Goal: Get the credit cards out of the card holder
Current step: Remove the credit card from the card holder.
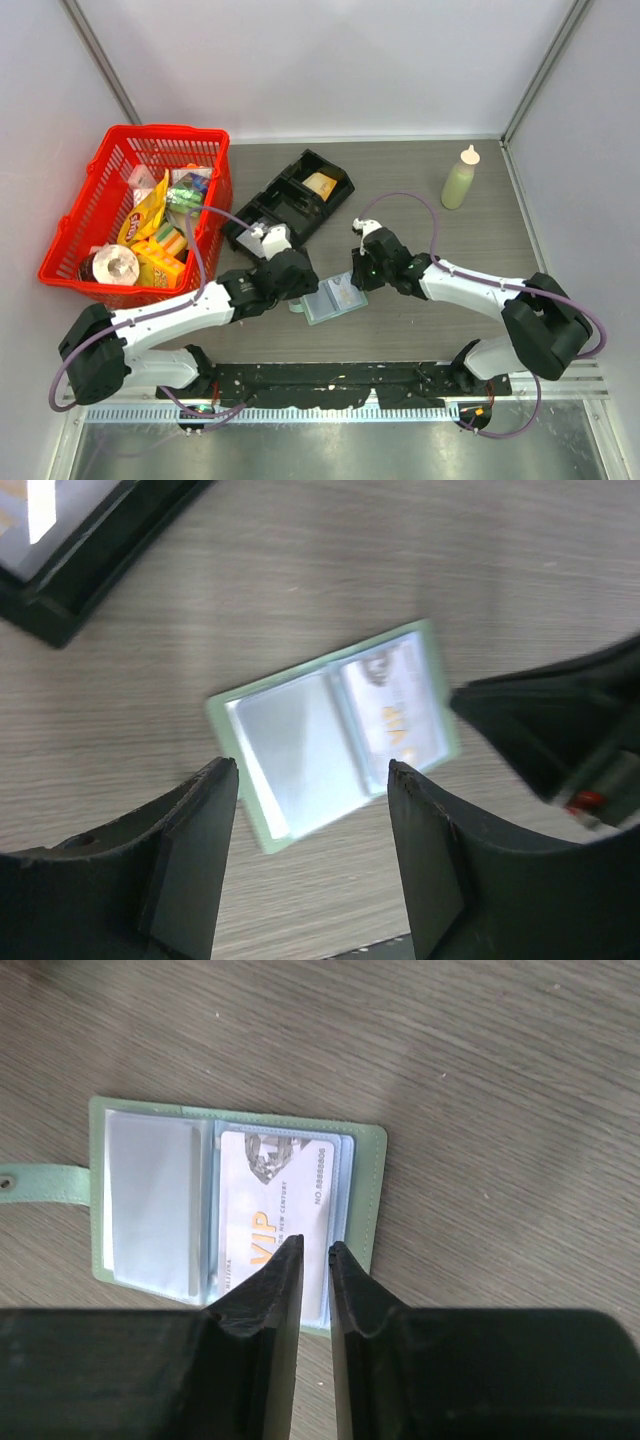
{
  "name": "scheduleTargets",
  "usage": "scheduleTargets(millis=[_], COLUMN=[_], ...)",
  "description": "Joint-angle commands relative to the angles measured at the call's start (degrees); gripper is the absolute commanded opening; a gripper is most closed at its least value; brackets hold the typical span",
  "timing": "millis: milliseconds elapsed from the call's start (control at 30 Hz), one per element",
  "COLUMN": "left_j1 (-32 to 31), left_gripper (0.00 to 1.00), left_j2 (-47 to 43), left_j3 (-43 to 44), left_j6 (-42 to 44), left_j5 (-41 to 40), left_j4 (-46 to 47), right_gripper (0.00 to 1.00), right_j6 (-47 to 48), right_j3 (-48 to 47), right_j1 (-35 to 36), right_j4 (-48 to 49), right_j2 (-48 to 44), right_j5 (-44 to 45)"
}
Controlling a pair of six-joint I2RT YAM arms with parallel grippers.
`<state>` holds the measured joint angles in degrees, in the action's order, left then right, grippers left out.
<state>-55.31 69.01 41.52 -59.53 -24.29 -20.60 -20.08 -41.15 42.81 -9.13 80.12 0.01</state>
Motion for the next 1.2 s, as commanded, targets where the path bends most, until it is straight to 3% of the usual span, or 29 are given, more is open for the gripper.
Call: scheduleTargets(millis=[0, 100, 400, 700, 1167], left_j1=[-2.1, -2.8, -2.8, -2.4, -2.3], left_gripper=[0.65, 0.63, 0.50, 0.43, 0.43], left_j2=[2.2, 6.0, 15.9, 21.2, 18.9], left_j3=[6.4, 7.8, 4.3, 1.1, -1.7], left_j6=[1.3, -0.7, -7.5, -11.8, -12.1], left_j5=[1.6, 3.9, 5.9, 7.1, 6.1], left_j4=[1.5, 5.9, 19.9, 23.6, 23.7], right_gripper=[0.19, 0.15, 0.15, 0.15, 0.15], right_j6=[-2.6, -4.0, -7.9, -9.5, -10.9], right_j3=[1.3, 2.3, 6.6, 10.6, 11.3], right_j1=[-2.8, -3.7, -4.1, -4.0, -4.0], right_j4=[7.4, 8.6, 8.0, 8.7, 8.8], right_j2=[0.2, 1.4, 1.2, -0.6, -5.7], right_j5=[-6.2, -7.7, -7.3, -9.3, -11.3])
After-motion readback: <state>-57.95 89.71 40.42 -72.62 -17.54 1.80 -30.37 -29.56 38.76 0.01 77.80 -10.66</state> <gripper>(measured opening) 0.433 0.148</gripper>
